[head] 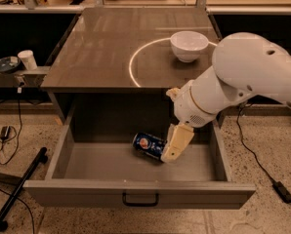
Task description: Pick pepsi can from top drawer and place on counter
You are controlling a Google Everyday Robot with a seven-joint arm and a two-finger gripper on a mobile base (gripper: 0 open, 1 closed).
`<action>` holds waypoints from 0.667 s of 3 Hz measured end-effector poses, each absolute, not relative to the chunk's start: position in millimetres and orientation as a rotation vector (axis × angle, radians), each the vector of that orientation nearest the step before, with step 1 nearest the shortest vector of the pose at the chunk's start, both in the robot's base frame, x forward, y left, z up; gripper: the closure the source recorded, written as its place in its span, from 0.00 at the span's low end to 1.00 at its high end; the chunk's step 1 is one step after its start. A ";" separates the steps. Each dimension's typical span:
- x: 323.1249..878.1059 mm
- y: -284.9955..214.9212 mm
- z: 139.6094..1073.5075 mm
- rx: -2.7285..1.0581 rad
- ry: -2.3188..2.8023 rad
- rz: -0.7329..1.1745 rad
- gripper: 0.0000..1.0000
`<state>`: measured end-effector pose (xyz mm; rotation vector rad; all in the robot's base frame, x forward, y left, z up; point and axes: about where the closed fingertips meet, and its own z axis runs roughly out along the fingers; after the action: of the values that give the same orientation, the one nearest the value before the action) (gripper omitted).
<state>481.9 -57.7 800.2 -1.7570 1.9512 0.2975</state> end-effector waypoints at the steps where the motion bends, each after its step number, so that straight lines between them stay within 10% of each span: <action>1: 507.0 -54.5 800.5 -1.772 1.945 0.296 0.00; 2: 504.8 -53.8 794.9 -1.774 1.949 0.299 0.00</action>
Offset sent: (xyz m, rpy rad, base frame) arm 0.0418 0.0027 -0.0009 -0.0074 0.0047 0.0124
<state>504.8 -53.8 794.9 -1.7744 1.9488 0.2993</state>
